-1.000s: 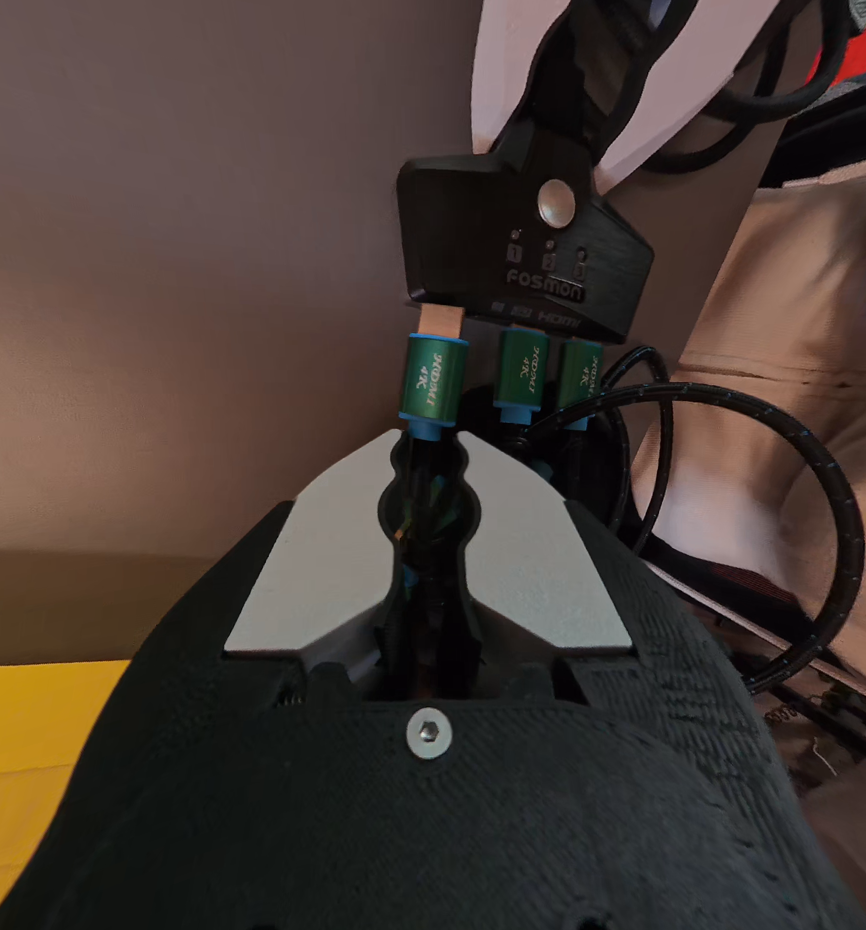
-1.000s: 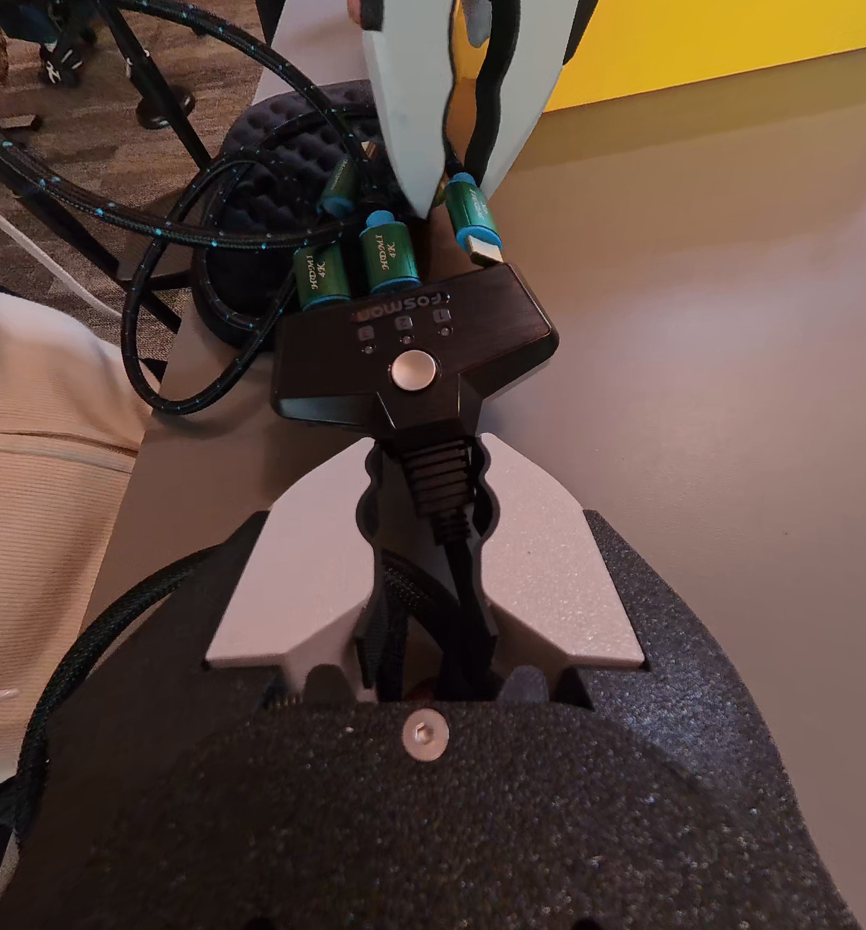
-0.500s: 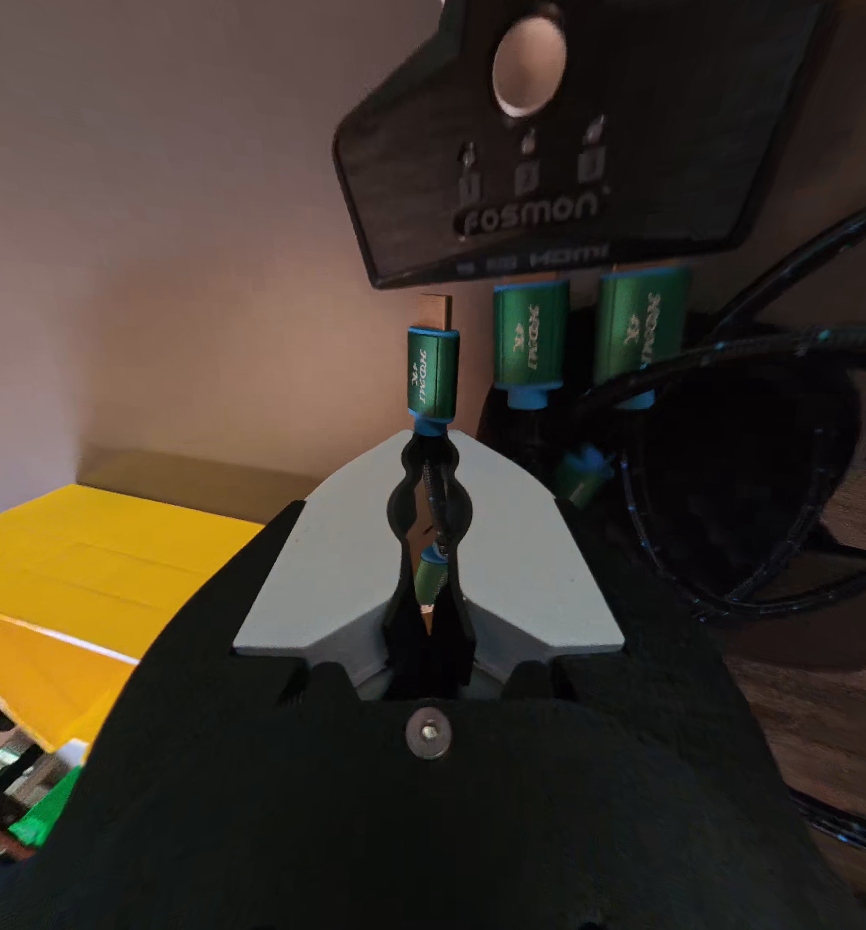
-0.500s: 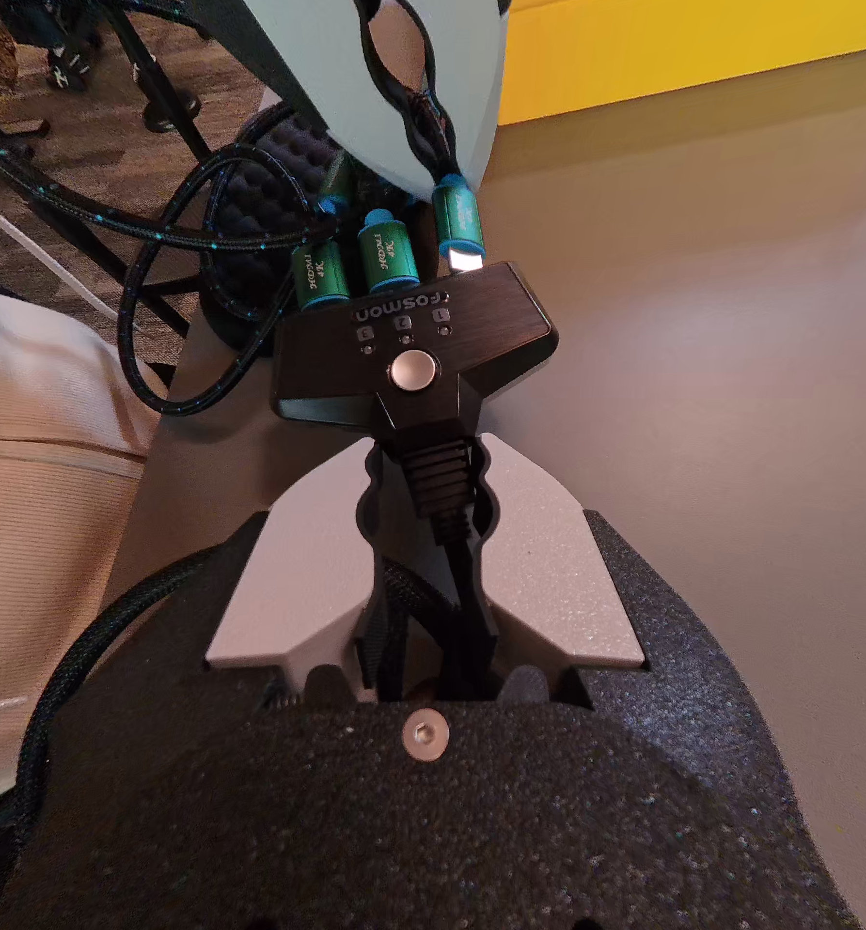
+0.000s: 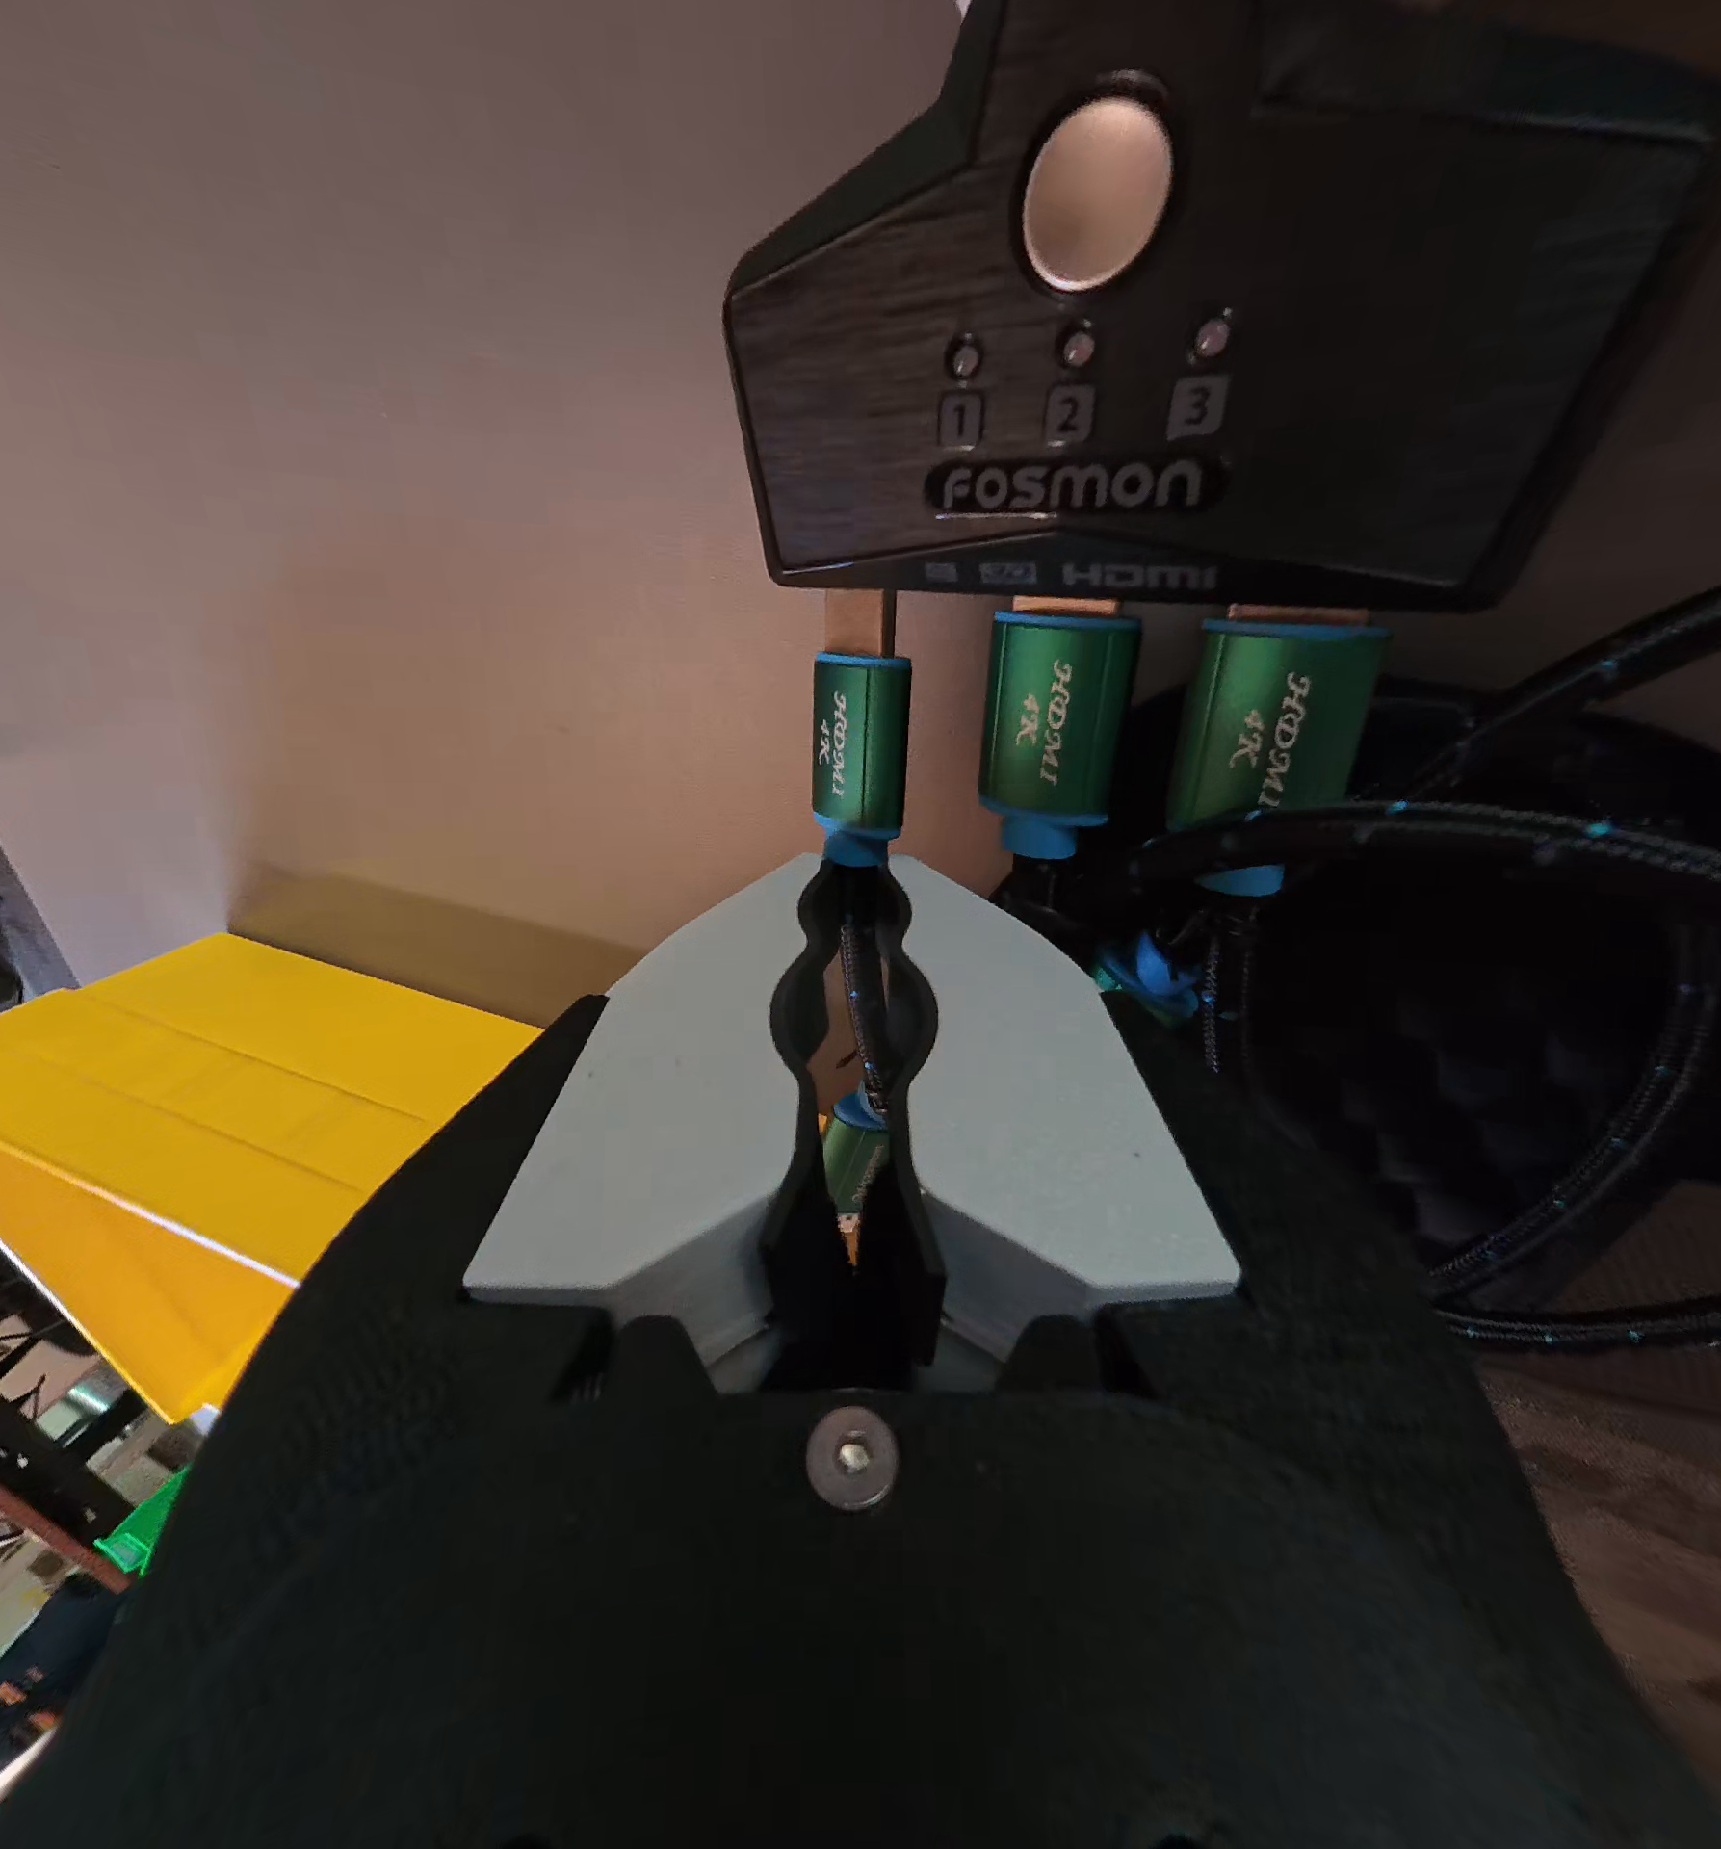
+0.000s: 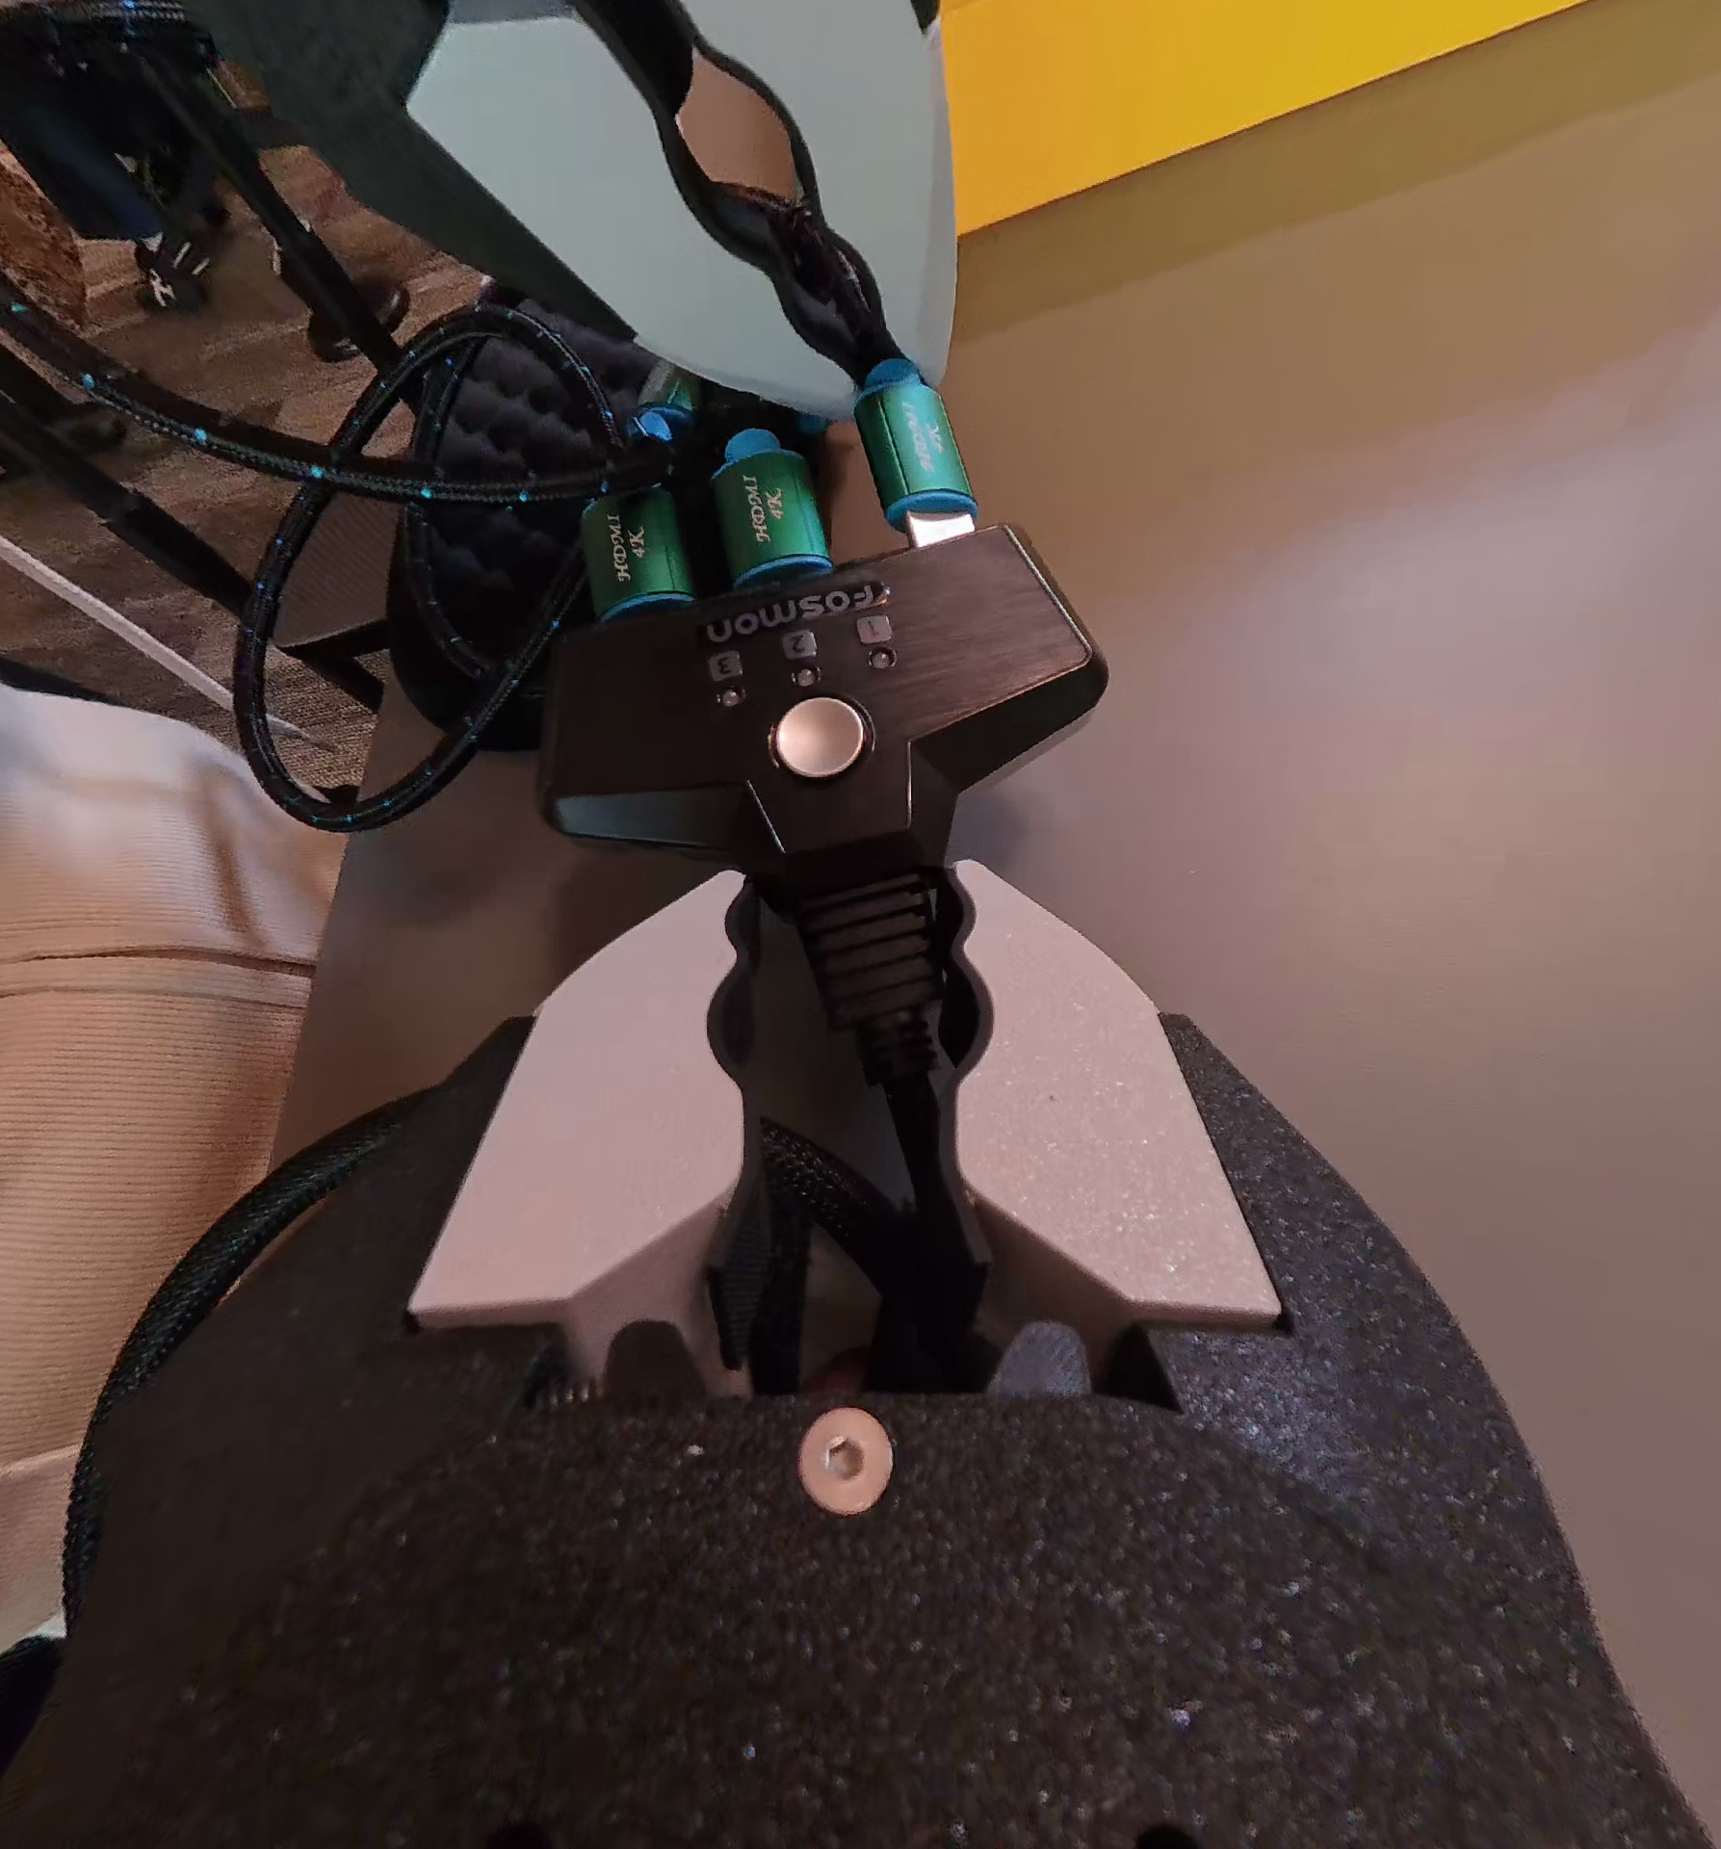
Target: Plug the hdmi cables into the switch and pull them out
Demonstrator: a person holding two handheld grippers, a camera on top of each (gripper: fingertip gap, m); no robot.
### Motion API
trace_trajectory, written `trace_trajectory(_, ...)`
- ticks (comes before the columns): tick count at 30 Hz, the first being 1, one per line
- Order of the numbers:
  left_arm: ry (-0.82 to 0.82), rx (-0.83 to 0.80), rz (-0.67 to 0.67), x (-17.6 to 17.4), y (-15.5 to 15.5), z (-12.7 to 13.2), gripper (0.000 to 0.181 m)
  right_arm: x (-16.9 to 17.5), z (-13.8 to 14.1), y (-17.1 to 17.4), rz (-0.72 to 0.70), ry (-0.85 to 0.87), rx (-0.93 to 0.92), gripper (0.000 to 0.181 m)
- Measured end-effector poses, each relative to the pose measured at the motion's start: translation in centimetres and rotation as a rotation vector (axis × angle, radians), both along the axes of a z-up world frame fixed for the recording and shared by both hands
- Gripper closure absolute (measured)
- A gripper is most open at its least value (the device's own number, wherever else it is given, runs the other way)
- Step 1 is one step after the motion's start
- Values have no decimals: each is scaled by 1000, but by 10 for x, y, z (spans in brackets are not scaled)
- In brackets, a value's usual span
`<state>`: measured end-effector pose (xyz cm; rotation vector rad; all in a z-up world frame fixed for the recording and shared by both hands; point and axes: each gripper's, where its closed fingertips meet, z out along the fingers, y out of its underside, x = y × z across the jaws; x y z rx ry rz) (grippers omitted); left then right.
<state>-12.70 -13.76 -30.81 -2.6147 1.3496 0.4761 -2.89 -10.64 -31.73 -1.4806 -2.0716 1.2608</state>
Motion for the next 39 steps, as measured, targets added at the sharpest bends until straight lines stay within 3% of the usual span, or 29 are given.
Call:
trace_trajectory(23,12,236,-225,12,17,38,175,5,22,8,17,62,-196,148)
trace_trajectory(29,35,332,-242,13,18,38,174,6,22,8,16,115,-104,148)
trace_trajectory(35,256,470,-258,15,15,54,175,5,28,10,37,246,71,148)
trace_trajectory(39,235,500,-231,17,15,62,174,5,34,12,49,321,122,148)
